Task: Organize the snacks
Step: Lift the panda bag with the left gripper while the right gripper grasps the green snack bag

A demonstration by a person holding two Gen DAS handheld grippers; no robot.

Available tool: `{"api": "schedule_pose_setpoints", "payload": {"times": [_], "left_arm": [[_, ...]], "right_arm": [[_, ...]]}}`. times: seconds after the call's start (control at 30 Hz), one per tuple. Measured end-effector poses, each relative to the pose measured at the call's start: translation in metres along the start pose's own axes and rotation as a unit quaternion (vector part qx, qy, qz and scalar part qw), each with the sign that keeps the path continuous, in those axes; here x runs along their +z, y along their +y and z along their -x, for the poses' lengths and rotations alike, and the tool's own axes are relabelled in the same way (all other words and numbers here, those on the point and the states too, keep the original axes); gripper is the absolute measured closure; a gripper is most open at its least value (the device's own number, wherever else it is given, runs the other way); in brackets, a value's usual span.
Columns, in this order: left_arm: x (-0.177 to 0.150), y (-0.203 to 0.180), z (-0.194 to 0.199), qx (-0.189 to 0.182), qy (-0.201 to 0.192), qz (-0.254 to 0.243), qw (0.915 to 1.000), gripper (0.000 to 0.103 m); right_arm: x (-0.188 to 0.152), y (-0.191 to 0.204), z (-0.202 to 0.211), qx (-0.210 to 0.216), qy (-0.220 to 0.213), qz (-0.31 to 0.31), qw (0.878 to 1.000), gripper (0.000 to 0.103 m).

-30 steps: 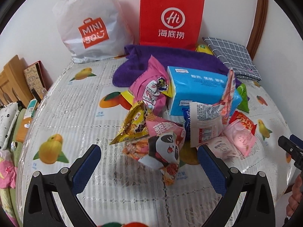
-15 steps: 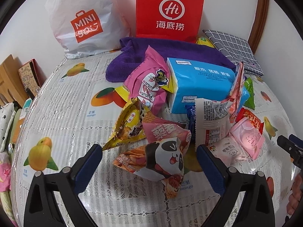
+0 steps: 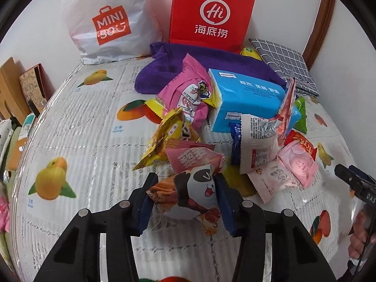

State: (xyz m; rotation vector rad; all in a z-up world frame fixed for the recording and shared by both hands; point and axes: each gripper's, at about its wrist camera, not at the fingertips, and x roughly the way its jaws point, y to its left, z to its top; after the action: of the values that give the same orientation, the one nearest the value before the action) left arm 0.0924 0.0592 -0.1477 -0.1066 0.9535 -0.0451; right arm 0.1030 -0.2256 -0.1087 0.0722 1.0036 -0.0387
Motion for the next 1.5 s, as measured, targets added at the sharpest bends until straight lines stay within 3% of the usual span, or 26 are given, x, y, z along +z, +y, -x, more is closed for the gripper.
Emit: {"api": "schedule_pose_setpoints", "payload": {"times": [0.27, 0.5, 0.7, 0.87, 0.93, 1.0, 1.07, 1.17, 1.3, 1.5], "left_arm": [[-0.005, 0.008, 0.024, -0.008, -0.014, 0.01, 0.9998, 0.057], [0.01, 0.009, 0.046, -0.023, -0.036, 0.016, 0.999, 0.06], [0.026, 0.01, 0.043, -0.03, -0.036, 0.015, 0.9988, 0.068], [0.025, 0.021, 0.032, -0.018, -0.015, 0.028, 0.9993, 0.068], [0.021, 0.024, 0.03, -0.018, -0.005, 0.025, 0.9995, 0.065], [0.016, 0.025, 0.032, -0.014, -0.002, 0.024, 0.9996, 0.042], [0.01, 0.023, 0.036, -0.02, -0.009, 0.013, 0.9997, 0.033], [0.001, 0.015, 0.034, -0.02, 0.002, -0.006, 0.9998, 0.031], [-0.01, 0.008, 0.017, 0.012, 0.03, -0.032, 0.999, 0.031], [-0.018, 0.007, 0.008, 0.005, 0.042, -0.038, 0.9984, 0.032]], "right_arm": [[0.001, 0.0, 0.01, 0.007, -0.01, 0.001, 1.0, 0.001], [0.019, -0.004, 0.018, 0.004, -0.033, 0.01, 0.999, 0.001], [0.044, -0.004, -0.003, 0.045, -0.033, 0.017, 0.998, 0.007], [0.056, 0.008, -0.025, 0.051, -0.021, 0.037, 0.998, 0.011], [0.059, 0.012, -0.031, 0.052, -0.021, 0.046, 0.997, 0.011], [0.062, 0.015, -0.038, 0.051, -0.016, 0.054, 0.997, 0.011], [0.064, 0.016, -0.044, 0.048, -0.012, 0.059, 0.997, 0.011], [0.066, 0.014, -0.05, 0.05, -0.009, 0.055, 0.997, 0.011], [0.067, 0.011, -0.053, 0.053, -0.008, 0.049, 0.997, 0.011], [0.064, 0.011, -0.052, 0.051, -0.01, 0.055, 0.997, 0.011]]}}
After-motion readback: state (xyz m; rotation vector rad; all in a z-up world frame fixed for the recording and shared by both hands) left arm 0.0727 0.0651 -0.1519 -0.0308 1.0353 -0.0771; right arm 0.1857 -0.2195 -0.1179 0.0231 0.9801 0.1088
